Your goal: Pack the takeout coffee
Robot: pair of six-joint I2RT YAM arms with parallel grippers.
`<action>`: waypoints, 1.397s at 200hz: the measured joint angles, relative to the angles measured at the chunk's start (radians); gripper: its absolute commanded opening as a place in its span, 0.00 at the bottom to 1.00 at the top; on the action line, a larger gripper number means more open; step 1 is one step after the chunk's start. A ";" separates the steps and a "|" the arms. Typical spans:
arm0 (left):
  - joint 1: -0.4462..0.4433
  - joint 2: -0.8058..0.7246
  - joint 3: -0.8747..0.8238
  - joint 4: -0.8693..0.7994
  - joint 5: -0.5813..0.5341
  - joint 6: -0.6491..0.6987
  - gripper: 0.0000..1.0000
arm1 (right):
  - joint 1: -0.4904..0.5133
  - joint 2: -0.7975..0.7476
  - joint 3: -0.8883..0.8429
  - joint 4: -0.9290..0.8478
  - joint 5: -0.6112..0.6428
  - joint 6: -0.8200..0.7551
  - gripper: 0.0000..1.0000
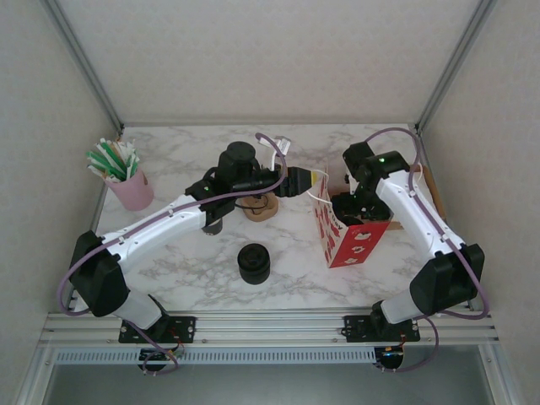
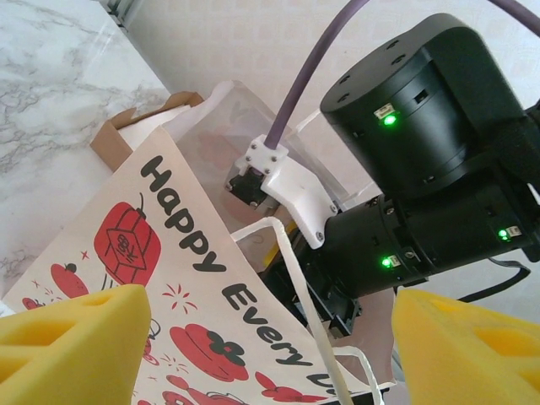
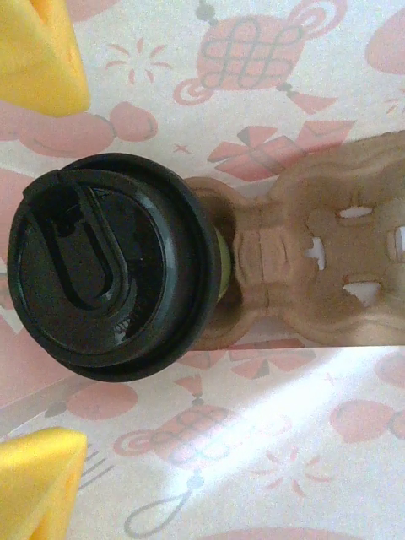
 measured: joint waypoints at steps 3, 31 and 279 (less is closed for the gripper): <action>0.000 0.000 0.000 -0.001 0.000 0.000 0.75 | 0.000 0.000 0.002 -0.001 0.001 0.000 0.95; 0.000 0.000 0.010 -0.008 0.000 0.000 0.75 | 0.000 -0.022 0.018 -0.008 0.005 0.000 0.94; -0.013 -0.069 0.016 -0.007 -0.055 0.033 0.83 | 0.000 -0.281 0.100 0.048 0.049 0.008 0.84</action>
